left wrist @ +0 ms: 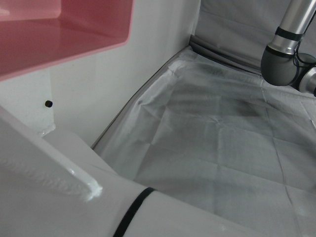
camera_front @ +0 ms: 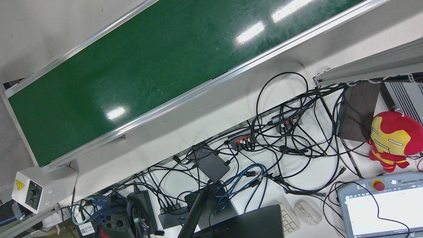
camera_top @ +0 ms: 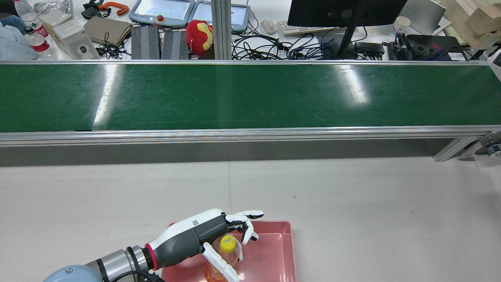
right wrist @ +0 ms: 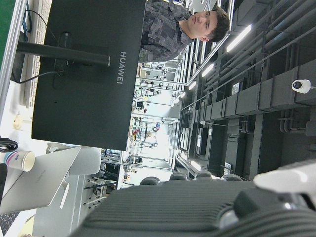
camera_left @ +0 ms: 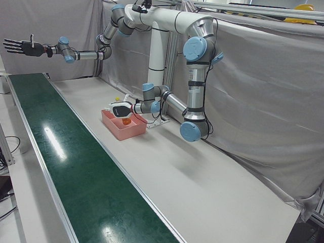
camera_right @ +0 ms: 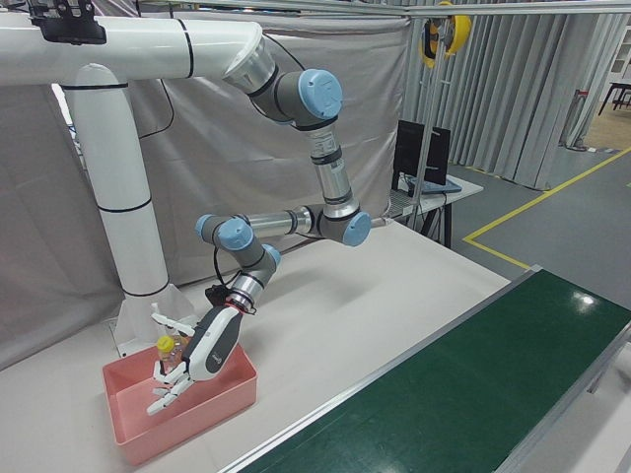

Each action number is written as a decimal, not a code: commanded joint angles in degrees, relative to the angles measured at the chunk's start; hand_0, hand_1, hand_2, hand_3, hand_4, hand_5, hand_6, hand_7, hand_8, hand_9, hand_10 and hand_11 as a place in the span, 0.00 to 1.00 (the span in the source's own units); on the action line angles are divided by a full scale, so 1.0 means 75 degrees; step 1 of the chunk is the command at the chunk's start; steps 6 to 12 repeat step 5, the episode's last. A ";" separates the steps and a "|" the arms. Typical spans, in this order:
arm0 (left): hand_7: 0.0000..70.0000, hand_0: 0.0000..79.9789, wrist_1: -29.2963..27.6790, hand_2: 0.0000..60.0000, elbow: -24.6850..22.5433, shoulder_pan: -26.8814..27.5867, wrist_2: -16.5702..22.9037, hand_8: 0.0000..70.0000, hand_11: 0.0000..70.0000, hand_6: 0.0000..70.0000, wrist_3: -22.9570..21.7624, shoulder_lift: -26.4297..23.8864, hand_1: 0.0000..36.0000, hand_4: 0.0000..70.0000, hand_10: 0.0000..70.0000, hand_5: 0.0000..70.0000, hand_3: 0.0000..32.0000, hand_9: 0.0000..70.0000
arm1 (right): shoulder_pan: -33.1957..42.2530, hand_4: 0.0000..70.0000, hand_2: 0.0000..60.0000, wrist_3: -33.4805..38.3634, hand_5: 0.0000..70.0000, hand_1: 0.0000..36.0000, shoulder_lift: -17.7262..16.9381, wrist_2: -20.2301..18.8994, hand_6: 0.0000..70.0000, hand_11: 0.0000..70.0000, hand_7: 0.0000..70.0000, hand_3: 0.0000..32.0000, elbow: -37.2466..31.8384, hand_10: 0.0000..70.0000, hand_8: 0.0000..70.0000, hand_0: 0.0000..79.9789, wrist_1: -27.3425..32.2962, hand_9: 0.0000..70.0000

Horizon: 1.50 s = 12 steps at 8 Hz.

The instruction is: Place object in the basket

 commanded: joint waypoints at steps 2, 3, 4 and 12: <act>0.04 0.48 -0.0064 0.00 -0.0614 -0.0091 -0.0070 0.19 0.35 0.00 0.0008 0.0614 0.00 0.03 0.24 0.51 0.00 0.24 | 0.0001 0.00 0.00 0.0007 0.00 0.00 0.0000 0.0000 0.00 0.00 0.00 0.00 -0.0001 0.00 0.00 0.00 0.0000 0.00; 0.02 0.45 -0.0064 0.00 -0.0626 -0.0103 -0.0081 0.16 0.24 0.00 -0.0003 0.0613 0.00 0.06 0.17 0.43 0.00 0.20 | 0.0001 0.00 0.00 0.0008 0.00 0.00 0.0000 0.0000 0.00 0.00 0.00 0.00 -0.0001 0.00 0.00 0.00 0.0000 0.00; 0.01 0.44 -0.0064 0.00 -0.0626 -0.0103 -0.0082 0.15 0.19 0.00 0.0008 0.0613 0.00 0.05 0.13 0.39 0.00 0.18 | 0.0001 0.00 0.00 0.0008 0.00 0.00 0.0000 0.0000 0.00 0.00 0.00 0.00 -0.0001 0.00 0.00 0.00 0.0000 0.00; 0.01 0.44 -0.0122 0.00 -0.0626 -0.0114 -0.0093 0.13 0.17 0.00 -0.0003 0.0602 0.00 0.04 0.12 0.35 0.00 0.16 | 0.0001 0.00 0.00 -0.0004 0.00 0.00 0.0000 0.0000 0.00 0.00 0.00 0.00 0.0010 0.00 0.00 0.00 0.0000 0.00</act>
